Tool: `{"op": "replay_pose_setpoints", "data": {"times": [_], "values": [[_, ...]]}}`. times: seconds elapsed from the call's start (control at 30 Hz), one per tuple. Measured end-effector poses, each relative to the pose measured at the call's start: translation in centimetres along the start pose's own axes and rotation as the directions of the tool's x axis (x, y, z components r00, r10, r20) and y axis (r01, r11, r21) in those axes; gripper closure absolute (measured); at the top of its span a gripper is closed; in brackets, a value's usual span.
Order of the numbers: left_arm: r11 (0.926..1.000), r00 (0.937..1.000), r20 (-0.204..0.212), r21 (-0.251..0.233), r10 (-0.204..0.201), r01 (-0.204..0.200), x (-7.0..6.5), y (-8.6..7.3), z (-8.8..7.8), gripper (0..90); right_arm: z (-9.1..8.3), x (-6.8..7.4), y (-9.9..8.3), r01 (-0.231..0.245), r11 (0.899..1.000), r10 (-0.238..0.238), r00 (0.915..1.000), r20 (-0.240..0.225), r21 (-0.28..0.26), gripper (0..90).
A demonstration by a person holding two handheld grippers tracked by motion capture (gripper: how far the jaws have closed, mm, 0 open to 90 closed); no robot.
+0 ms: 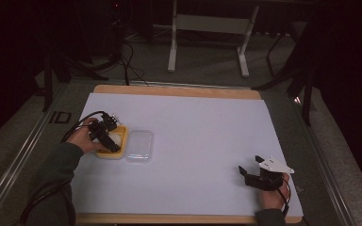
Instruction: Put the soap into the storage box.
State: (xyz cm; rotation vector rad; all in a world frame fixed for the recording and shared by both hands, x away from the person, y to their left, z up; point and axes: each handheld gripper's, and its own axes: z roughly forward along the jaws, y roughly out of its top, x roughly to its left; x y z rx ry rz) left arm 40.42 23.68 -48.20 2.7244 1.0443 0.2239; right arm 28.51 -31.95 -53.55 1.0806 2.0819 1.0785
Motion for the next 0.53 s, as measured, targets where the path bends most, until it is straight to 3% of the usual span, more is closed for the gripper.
{"op": "replay_pose_setpoints", "data": {"times": [0.13,0.17,0.3,0.37,0.4,0.53], "values": [[0.9997,1.0000,-0.008,-0.023,0.001,-0.001,0.1,-0.3,-0.6,9.9,0.0,0.0,0.0,0.000,1.000,0.000,1.0000,0.001,-0.001,20.3],[0.9983,0.9999,-0.011,-0.057,-0.003,0.003,0.1,-0.5,-1.3,10.0,0.0,0.0,0.0,0.001,1.000,-0.001,1.0000,0.001,-0.002,20.3],[0.9940,0.9998,-0.019,-0.109,-0.004,0.002,0.1,-1.0,-2.6,11.7,0.0,0.0,0.0,0.001,1.000,-0.001,1.0000,0.002,-0.002,20.3],[0.9940,0.9998,-0.019,-0.109,-0.004,0.002,0.1,-1.0,-2.6,12.1,0.0,0.0,0.0,0.001,1.000,-0.001,1.0000,0.002,-0.001,20.3],[0.9899,0.9992,-0.041,-0.142,-0.003,-0.002,-0.1,-1.5,-3.5,12.7,0.0,0.0,0.0,0.001,1.000,-0.001,1.0000,0.002,-0.001,20.3],[0.9783,0.9993,-0.031,-0.207,-0.023,0.016,-0.4,-2.4,-4.3,15.0,0.0,0.0,0.0,0.000,1.000,0.000,1.0000,0.001,0.001,20.3]]}}
